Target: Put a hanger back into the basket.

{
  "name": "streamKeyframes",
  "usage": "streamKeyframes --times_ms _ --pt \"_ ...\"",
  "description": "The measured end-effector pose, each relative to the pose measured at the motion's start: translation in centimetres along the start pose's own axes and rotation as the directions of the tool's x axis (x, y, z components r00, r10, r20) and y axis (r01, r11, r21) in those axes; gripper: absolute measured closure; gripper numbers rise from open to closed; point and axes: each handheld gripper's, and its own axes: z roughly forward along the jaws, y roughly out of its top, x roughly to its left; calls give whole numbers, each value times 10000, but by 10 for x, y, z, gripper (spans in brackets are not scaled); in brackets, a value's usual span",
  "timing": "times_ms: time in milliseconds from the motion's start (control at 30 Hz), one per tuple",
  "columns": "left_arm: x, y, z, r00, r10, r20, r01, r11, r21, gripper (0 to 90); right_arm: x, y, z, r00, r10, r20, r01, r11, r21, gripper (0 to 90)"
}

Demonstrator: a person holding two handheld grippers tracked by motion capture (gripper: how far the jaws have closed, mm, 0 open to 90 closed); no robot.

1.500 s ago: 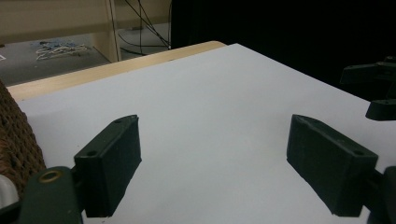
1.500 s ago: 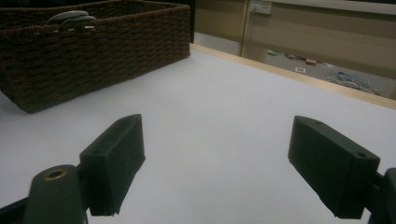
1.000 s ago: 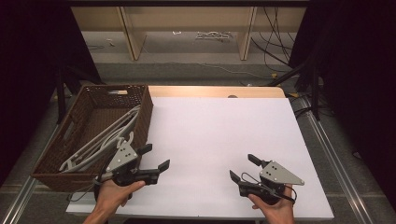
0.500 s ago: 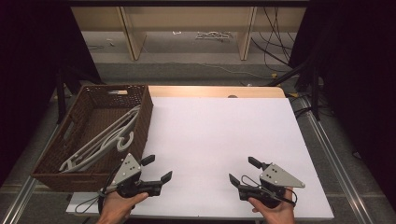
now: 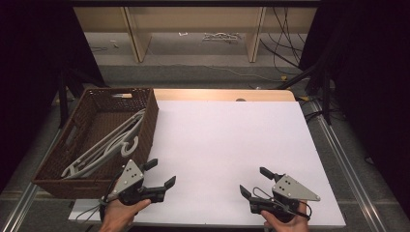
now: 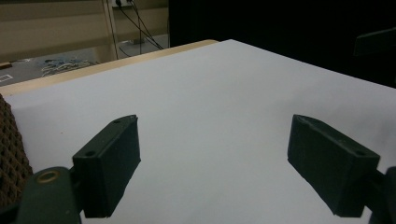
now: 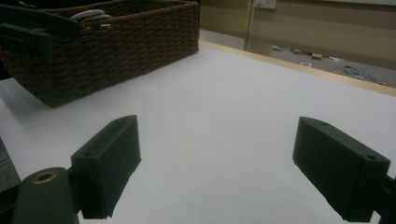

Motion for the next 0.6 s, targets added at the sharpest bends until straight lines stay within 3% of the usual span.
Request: streamKeyframes --times_ms 533,600 --pt "1 1 -1 9999 -26 124 26 10000 10 170 -2 0 1 9998 -162 68 163 9998 -104 158" --pt "1 1 -1 9999 -39 123 39 10000 4 170 -1 0 1 10000 0 15 0 10000 23 158"
